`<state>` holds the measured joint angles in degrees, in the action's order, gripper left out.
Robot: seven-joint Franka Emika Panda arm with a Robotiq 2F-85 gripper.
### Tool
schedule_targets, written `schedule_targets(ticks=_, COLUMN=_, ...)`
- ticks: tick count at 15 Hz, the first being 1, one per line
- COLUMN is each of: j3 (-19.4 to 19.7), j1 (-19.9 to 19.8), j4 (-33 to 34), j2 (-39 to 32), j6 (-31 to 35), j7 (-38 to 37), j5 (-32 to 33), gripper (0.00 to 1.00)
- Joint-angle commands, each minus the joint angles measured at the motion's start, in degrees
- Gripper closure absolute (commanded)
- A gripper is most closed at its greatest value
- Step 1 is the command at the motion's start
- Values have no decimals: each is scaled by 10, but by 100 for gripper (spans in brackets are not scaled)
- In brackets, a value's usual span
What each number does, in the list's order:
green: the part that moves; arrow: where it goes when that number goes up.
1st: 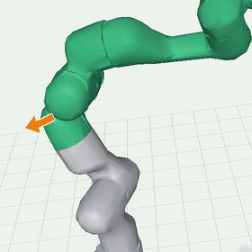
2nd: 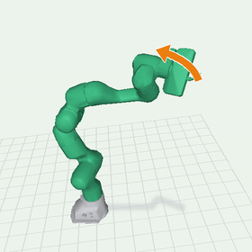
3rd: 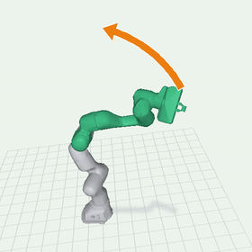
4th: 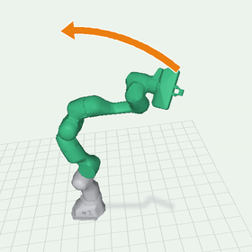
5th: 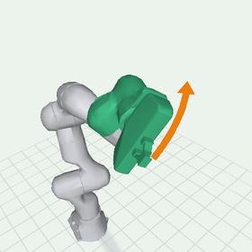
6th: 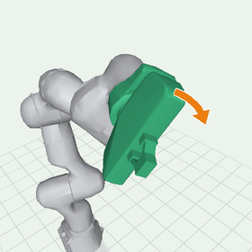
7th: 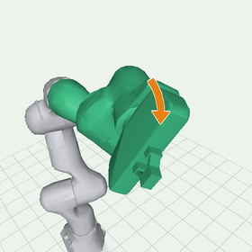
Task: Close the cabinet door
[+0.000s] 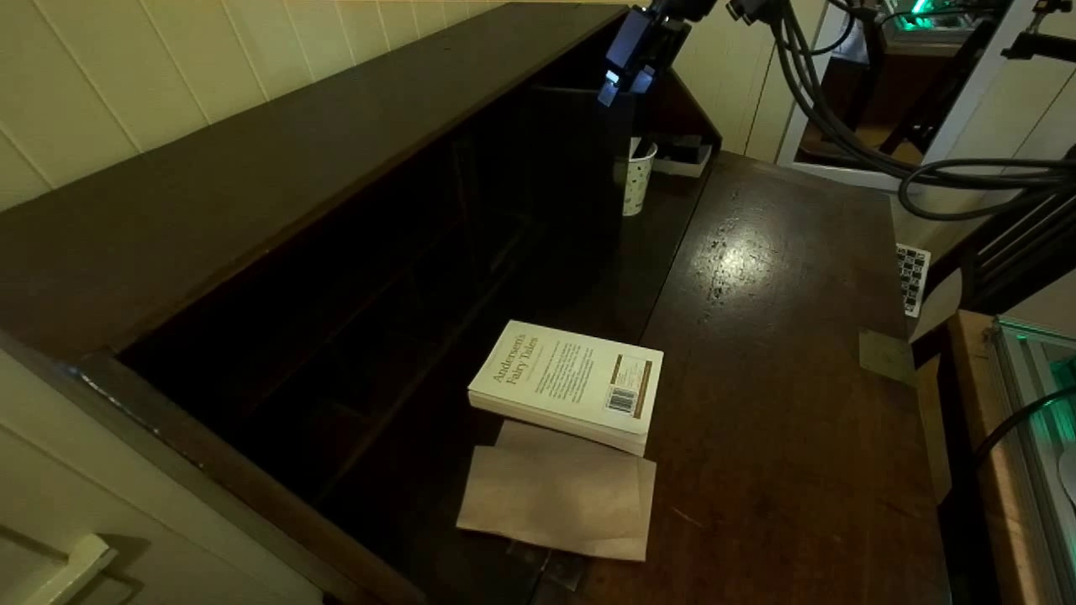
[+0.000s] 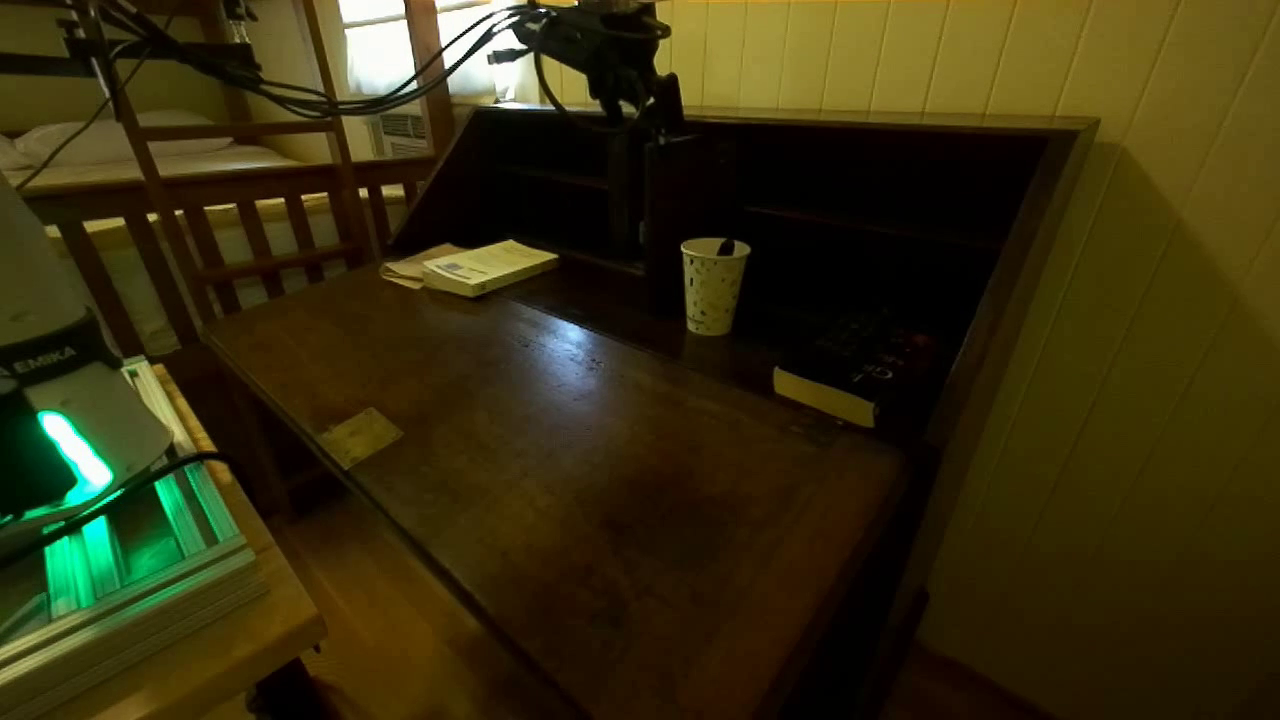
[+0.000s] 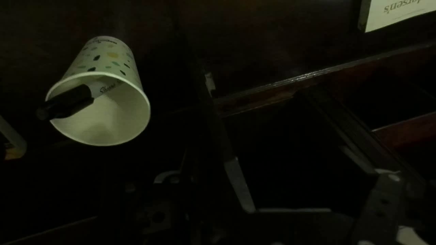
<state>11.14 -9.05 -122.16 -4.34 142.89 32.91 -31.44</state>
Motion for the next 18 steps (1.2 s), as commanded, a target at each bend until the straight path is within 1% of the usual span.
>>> schedule_targets(ticks=1, j3=-18, j1=-17, j4=19, j2=-20, j6=19, j7=39, j5=-60, gripper=0)
schedule_targets(ticks=8, j3=-26, j1=-20, j4=24, j2=-27, j6=14, j7=50, j5=-111, gripper=0)
schedule_targets(ticks=10, j3=-30, j1=-16, j4=20, j2=-22, j6=19, j7=45, j5=-119, gripper=0)
schedule_targets(ticks=12, j3=-35, j1=-12, j4=16, j2=-15, j6=4, j7=31, j5=-119, gripper=0)
schedule_targets(ticks=13, j3=-37, j1=-15, j4=18, j2=-9, j6=-56, j7=28, j5=-114, gripper=0)
schedule_targets(ticks=14, j3=-39, j1=-17, j4=21, j2=-5, j6=-99, j7=38, j5=-121, gripper=0)
schedule_targets(ticks=17, j3=-31, j1=-24, j4=42, j2=-9, j6=-215, j7=48, j5=-149, gripper=0)
schedule_targets(ticks=18, j3=-28, j1=-26, j4=48, j2=-11, j6=-238, j7=43, j5=-153, gripper=0)
